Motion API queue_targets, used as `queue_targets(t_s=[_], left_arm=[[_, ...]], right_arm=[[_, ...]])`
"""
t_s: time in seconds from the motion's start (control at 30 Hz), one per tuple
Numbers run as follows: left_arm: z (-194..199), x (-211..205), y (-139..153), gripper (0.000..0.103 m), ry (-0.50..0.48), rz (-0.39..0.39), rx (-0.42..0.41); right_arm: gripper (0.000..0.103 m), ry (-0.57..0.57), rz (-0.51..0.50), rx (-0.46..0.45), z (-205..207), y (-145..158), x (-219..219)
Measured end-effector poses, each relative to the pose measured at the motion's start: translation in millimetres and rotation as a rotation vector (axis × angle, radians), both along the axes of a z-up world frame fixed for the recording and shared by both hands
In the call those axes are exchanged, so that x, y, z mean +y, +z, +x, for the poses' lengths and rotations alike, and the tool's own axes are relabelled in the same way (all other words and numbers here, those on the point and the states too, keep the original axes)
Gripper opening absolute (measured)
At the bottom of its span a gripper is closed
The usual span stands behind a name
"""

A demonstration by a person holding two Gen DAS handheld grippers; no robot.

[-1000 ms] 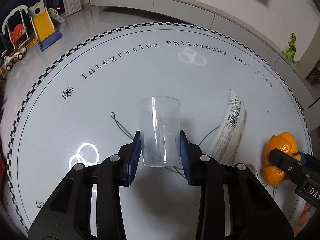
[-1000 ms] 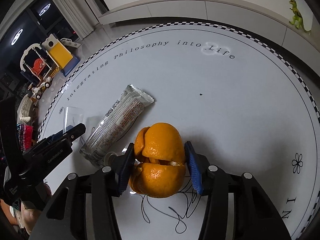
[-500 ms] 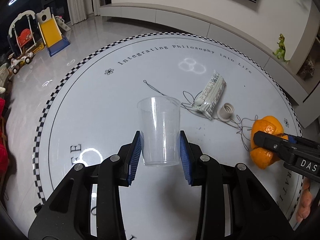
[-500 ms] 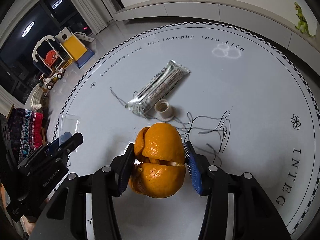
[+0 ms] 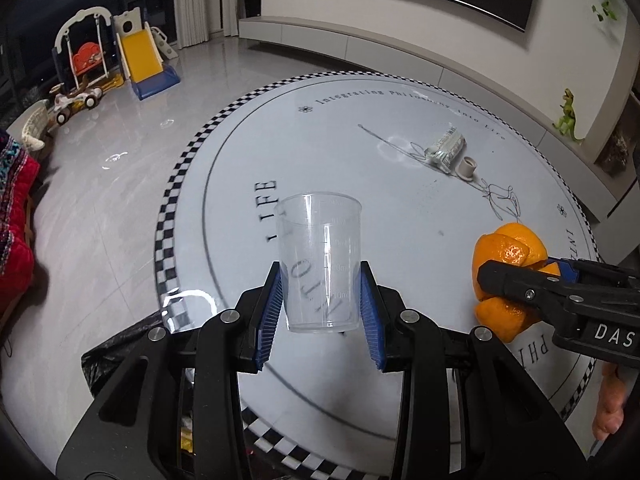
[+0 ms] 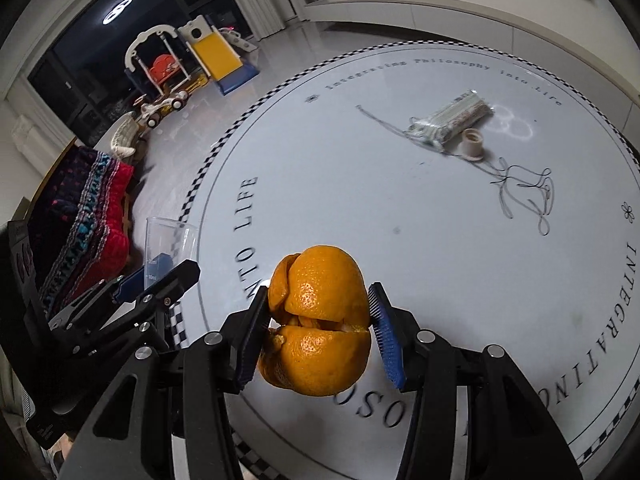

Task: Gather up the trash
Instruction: 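Carry the cup and orange over the bin and open both tools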

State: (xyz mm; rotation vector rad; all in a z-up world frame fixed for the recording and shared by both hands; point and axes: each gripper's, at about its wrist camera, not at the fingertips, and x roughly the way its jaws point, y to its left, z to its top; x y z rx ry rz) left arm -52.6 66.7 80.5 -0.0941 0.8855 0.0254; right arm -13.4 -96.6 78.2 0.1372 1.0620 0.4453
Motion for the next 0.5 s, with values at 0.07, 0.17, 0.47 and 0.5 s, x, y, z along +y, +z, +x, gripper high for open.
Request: queue_targets(t_s=[0.07,0.17,0.47,0.5], left_arm=[[-17,14,-1,0.036,0.026,-0.002,-0.002],[-47,36,-3,0.036,0.071,0.013,-0.007],[-124,102,-28,0.036,0.226,0.04,0.036],[-131,109,-33,0.036,0.248,0.048,0.049]], right_arm=[[0.051,0.046,0.001,0.001,-14,-1,19],[0.051,0.121,-0.005,0.004,-34,-5,50],[0.051,0.358,-0.039,0.035,-92,-19,142],[0.051,0.38,-0.045,0.039,-97,-21,151]])
